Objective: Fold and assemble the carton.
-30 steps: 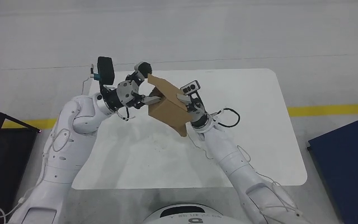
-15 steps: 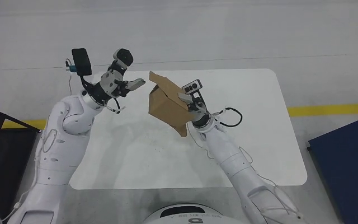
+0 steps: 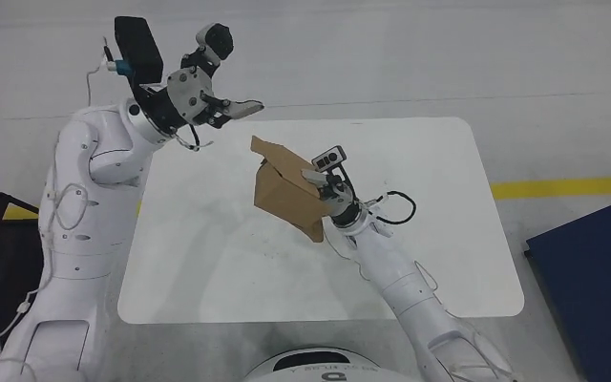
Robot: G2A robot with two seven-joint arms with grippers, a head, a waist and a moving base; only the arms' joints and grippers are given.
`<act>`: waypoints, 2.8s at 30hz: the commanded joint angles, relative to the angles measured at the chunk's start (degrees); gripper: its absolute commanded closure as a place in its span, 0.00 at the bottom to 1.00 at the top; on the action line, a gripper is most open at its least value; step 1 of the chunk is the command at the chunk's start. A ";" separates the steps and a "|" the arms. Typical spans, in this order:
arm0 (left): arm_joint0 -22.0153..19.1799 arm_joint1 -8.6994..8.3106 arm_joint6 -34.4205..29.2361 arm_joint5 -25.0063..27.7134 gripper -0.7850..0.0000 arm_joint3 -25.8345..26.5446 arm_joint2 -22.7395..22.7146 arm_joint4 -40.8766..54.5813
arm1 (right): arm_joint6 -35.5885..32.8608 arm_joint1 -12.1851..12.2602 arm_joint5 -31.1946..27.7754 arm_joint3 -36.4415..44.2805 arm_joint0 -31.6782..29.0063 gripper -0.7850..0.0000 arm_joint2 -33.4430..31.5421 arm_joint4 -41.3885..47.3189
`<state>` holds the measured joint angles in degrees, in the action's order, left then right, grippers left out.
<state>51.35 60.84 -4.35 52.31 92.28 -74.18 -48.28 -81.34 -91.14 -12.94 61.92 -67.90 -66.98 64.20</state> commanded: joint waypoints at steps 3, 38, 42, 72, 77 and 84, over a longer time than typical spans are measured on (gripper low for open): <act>-1.11 0.28 -1.34 0.69 0.00 -2.28 2.68 -2.01 | 0.35 0.09 0.10 0.62 -0.32 1.00 -0.06 0.35; 3.28 -0.18 -3.97 0.10 0.00 2.17 3.32 4.38 | -2.01 -0.09 -1.81 0.98 -0.74 1.00 -0.55 6.21; 2.06 -0.58 -8.57 -1.17 0.00 2.06 2.12 7.32 | -1.16 -0.03 -1.67 1.25 -1.00 1.00 -0.68 6.00; -1.88 -5.68 -10.73 4.38 0.00 11.67 6.31 -7.43 | 1.05 2.61 3.29 7.67 -8.62 1.00 -5.74 3.31; -1.75 -5.77 -11.12 5.65 0.00 11.67 6.79 -7.83 | 3.73 2.75 3.97 10.03 -9.70 1.00 -5.17 2.42; -3.37 -5.42 -11.04 5.70 0.00 10.82 9.27 -8.07 | 4.51 2.95 4.82 10.61 -9.91 1.00 -4.32 1.86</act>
<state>48.20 55.37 -15.45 58.00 103.35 -65.30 -56.32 -76.88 -88.22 -8.17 72.51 -77.82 -71.37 66.07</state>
